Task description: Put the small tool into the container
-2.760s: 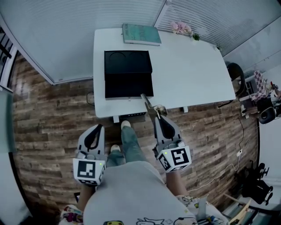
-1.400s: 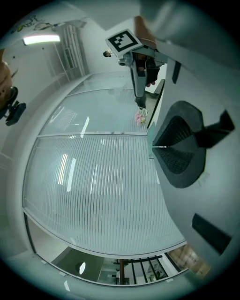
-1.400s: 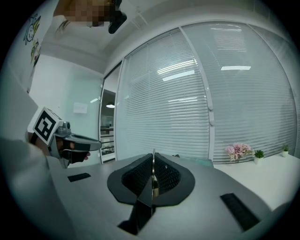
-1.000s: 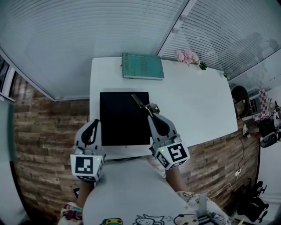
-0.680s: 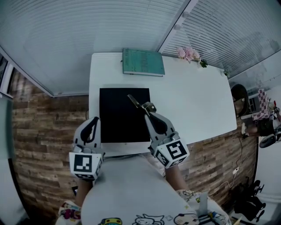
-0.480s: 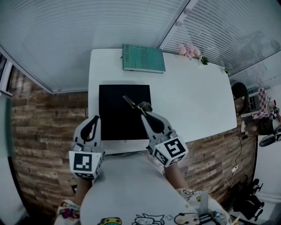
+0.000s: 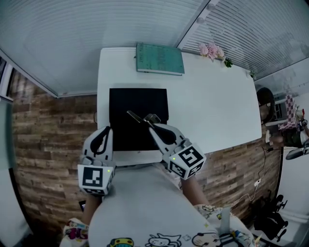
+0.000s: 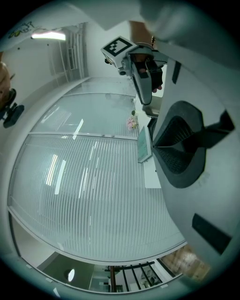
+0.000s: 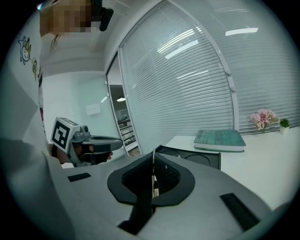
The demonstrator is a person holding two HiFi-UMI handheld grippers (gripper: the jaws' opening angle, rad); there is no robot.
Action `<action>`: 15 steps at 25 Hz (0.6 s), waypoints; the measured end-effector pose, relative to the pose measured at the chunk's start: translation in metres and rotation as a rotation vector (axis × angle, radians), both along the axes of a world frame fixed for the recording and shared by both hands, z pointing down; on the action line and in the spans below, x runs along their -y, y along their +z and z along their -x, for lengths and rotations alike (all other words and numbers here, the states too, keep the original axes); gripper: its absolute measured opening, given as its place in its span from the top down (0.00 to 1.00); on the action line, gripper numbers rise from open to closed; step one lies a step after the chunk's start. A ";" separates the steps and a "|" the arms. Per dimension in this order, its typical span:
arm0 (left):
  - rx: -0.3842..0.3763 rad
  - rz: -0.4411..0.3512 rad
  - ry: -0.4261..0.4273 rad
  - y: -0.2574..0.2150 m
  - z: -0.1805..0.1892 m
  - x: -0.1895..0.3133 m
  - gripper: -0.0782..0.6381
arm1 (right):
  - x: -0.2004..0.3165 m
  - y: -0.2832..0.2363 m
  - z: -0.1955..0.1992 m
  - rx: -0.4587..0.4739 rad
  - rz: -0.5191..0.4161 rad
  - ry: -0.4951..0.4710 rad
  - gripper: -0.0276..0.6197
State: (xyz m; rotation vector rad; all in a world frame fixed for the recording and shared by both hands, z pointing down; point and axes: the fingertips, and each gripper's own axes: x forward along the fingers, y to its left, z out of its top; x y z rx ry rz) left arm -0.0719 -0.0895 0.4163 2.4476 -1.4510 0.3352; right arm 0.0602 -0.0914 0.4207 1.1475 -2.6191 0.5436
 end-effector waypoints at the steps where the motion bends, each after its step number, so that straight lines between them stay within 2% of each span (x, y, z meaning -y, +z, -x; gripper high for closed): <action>1: -0.001 0.004 -0.001 0.002 0.001 0.000 0.88 | -0.002 0.002 0.002 0.003 0.014 -0.016 0.94; 15: 0.001 0.041 -0.013 0.015 0.003 -0.001 0.88 | -0.018 0.032 0.028 0.032 0.219 -0.222 0.94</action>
